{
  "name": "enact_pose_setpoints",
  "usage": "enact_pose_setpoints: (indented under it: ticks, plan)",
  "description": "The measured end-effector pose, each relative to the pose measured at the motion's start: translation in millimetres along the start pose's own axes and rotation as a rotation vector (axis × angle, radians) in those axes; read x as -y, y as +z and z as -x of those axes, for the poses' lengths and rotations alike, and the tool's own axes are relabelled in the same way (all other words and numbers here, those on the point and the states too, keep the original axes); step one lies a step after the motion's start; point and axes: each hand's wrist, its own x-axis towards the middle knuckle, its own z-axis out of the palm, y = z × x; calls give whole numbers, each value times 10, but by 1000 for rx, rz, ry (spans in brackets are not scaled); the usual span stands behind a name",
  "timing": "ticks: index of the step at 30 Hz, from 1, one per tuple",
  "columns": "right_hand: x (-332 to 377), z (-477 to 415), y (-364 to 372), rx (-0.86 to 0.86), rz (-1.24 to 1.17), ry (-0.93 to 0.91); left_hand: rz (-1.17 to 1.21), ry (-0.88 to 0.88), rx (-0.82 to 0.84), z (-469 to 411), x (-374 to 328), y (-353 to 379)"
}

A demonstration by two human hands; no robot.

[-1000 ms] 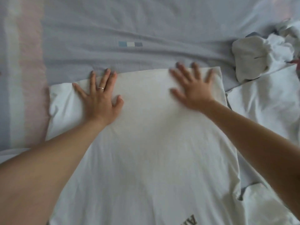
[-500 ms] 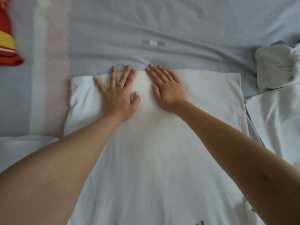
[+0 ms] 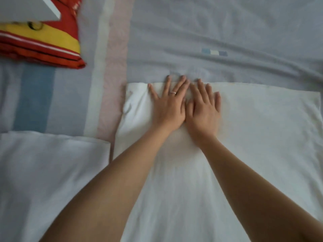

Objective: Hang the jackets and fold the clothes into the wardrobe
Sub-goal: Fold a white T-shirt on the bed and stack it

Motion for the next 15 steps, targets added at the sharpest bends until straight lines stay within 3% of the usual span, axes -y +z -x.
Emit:
enact_pose_setpoints:
  ticks: [4,6,7,9,13,15]
  plan:
    - [20,-41,38,12,78,24,452,-50,-202,29,389,-356]
    - [28,-54,39,33,95,25,279,-219,-279,46,816,-551]
    - [40,-53,39,37,106,30,204,-340,-192,28,1030,-642]
    - [39,-39,36,40,121,33,306,-450,59,-4,1301,-768]
    - [57,-50,33,36,117,34,549,-231,413,-120,1375,-1030]
    - [69,-55,27,33,116,40,740,-206,486,-148,1309,-1201]
